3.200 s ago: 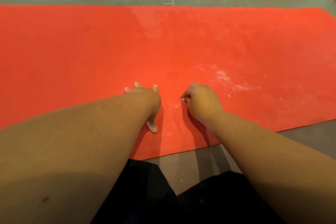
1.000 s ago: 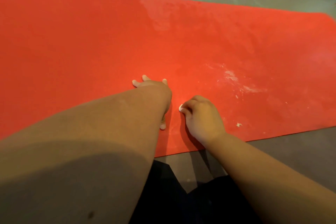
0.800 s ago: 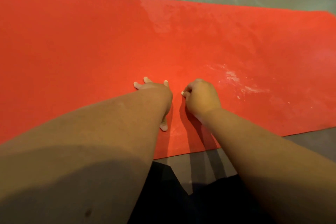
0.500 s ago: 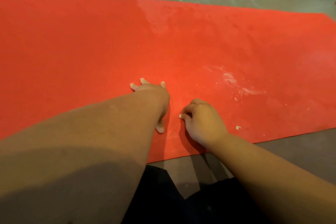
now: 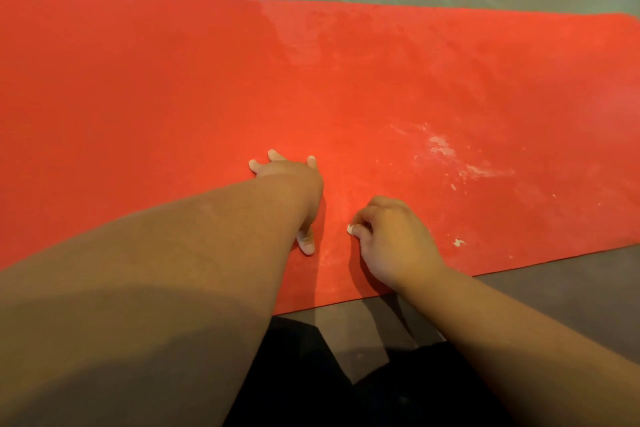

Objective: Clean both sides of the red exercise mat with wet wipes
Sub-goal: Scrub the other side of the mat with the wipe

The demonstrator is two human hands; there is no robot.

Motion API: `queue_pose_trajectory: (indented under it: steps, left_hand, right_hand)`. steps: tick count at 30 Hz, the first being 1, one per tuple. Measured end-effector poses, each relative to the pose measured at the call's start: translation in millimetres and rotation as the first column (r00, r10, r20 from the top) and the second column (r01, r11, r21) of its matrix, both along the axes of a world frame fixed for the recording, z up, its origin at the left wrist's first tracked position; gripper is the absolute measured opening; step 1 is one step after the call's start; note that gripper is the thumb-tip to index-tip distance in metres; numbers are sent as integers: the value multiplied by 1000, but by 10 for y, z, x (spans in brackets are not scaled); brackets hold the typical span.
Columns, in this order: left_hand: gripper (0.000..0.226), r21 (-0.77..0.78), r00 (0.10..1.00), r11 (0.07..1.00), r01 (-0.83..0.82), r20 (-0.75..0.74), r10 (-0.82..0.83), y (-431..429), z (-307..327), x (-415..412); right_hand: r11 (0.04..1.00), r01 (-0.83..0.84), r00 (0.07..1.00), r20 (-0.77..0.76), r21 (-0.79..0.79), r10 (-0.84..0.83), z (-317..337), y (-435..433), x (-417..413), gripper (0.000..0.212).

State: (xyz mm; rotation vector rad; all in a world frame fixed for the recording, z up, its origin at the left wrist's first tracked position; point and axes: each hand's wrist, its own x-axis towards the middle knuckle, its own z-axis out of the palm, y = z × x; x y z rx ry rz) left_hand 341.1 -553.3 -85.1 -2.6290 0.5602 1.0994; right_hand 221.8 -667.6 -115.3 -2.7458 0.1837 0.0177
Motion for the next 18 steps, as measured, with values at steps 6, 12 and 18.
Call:
queue_pose_trajectory:
  steps: [6, 12, 18]
  left_hand:
    - [152, 10, 999, 1000, 22, 39, -23, 28, -9, -7]
    - [149, 26, 993, 995, 96, 61, -97, 112, 1, -22]
    - [129, 81, 916, 928, 363, 148, -372, 353, 135, 142]
  right_hand:
    - [999, 49, 998, 33, -3, -49, -83, -71, 372, 14]
    - [997, 79, 997, -9, 17, -79, -19, -100, 577, 13]
    - [989, -130, 981, -135, 71, 139, 99, -50, -189, 16]
